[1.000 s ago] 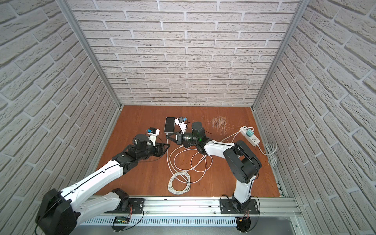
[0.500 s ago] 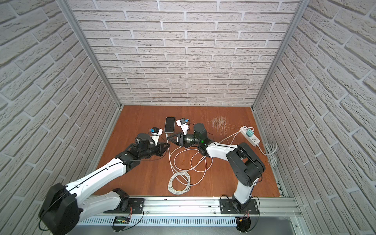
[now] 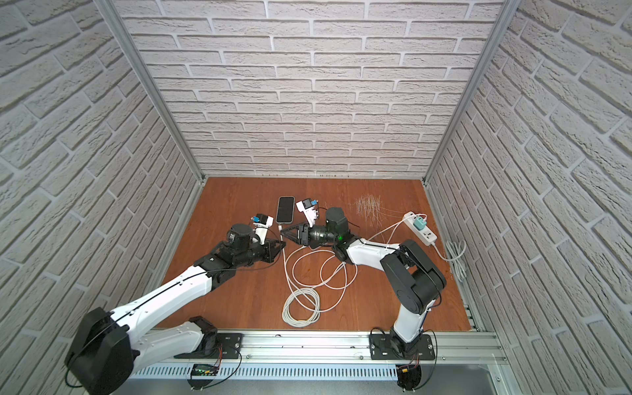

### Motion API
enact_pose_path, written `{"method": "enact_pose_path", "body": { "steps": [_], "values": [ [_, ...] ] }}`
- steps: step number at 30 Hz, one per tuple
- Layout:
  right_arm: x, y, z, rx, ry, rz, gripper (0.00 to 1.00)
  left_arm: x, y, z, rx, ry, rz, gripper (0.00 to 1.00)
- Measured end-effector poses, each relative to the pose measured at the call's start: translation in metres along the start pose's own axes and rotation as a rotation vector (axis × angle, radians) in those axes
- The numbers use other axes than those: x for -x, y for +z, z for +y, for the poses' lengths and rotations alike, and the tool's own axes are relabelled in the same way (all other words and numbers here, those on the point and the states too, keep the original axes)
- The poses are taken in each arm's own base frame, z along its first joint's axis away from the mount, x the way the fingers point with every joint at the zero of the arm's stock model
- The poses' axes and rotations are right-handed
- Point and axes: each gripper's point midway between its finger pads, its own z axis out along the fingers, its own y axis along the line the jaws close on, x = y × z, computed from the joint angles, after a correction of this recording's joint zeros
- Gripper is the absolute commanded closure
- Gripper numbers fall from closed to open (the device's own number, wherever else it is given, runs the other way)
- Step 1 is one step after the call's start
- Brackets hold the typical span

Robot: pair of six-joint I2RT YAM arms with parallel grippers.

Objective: Plug the charging cable into the phone
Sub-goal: Pick up the charging cable from the center of the board.

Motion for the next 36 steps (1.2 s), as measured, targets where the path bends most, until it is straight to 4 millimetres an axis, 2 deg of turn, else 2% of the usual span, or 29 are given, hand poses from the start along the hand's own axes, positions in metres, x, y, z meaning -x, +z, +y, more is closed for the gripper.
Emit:
{"method": "enact_pose_path", "body": {
  "steps": [6,11,20,28,36],
  "values": [
    [-0.001,-0.007,0.007,-0.001,-0.016,-0.006,0.57,0.001,0.0,0.0,-0.001,0.0,-0.004,1.0],
    [0.001,-0.009,0.008,-0.003,-0.025,-0.012,0.62,0.002,0.0,-0.001,-0.004,0.001,-0.008,1.0],
    [-0.003,-0.005,0.002,0.0,0.004,-0.001,0.62,0.004,-0.001,-0.002,-0.008,0.003,-0.016,1.0],
    [0.007,0.0,0.007,0.019,-0.014,-0.012,0.73,0.004,-0.001,-0.003,-0.009,0.004,-0.018,1.0],
    [0.006,0.001,0.008,0.019,-0.014,-0.006,0.77,0.005,-0.001,-0.003,-0.01,0.004,-0.019,1.0]
  ]
}}
